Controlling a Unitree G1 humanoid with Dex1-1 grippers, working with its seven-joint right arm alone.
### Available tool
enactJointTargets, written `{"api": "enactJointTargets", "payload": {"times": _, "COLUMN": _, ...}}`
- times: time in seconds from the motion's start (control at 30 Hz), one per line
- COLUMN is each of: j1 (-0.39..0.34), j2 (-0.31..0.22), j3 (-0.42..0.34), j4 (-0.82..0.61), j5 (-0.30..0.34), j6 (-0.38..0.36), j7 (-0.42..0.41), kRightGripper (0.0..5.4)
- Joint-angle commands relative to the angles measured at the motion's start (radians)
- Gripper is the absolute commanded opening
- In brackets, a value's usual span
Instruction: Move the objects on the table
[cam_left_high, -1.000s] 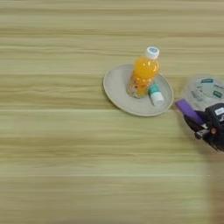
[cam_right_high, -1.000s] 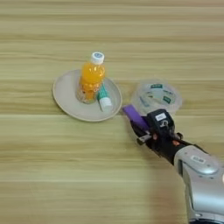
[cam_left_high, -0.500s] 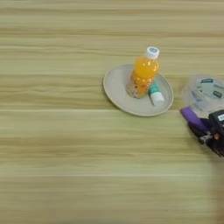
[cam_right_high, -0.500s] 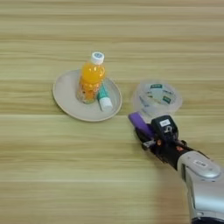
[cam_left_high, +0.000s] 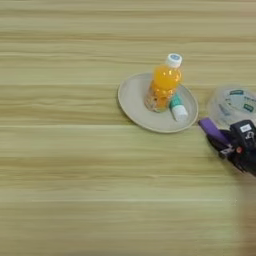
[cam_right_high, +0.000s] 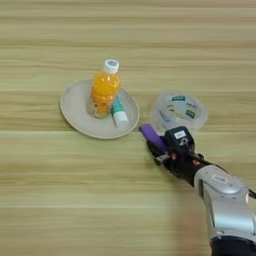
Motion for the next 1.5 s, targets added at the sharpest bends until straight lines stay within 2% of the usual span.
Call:
{"api": "enactJointTargets", "payload": {"times": 0.03, "j1": -0.042, "j2": -0.042, "j3": 0.003, "j4": -0.008, "j5": 0.002, "j6": -0.016, "j7": -0.015, "kRightGripper": 1.43}}
{"api": "enactJointTargets", "payload": {"times": 0.43, "j1": -0.040, "j2": -0.041, "j3": 0.010, "j4": -0.015, "j5": 0.004, "j6": -0.024, "j7": -0.014, "kRightGripper": 1.43}}
{"api": "enactJointTargets", "payload": {"times": 0.53, "j1": -0.036, "j2": -0.044, "j3": 0.009, "j4": -0.026, "j5": 0.003, "j6": -0.027, "j7": -0.016, "kRightGripper": 2.11}}
{"api": "enactJointTargets", "payload": {"times": 0.73, "j1": -0.031, "j2": -0.047, "j3": 0.008, "j4": -0.044, "j5": 0.003, "j6": -0.028, "j7": -0.018, "kRightGripper": 2.81}}
{"api": "enactJointTargets", "payload": {"times": 0.9, "j1": -0.007, "j2": -0.064, "j3": -0.015, "j4": -0.123, "j5": 0.010, "j6": -0.021, "j7": -0.021, "kRightGripper": 3.44}}
{"api": "enactJointTargets", "payload": {"times": 1.5, "j1": 0.068, "j2": -0.088, "j3": -0.099, "j4": -0.356, "j5": 0.029, "j6": 0.011, "j7": -0.015, "kRightGripper": 5.24}}
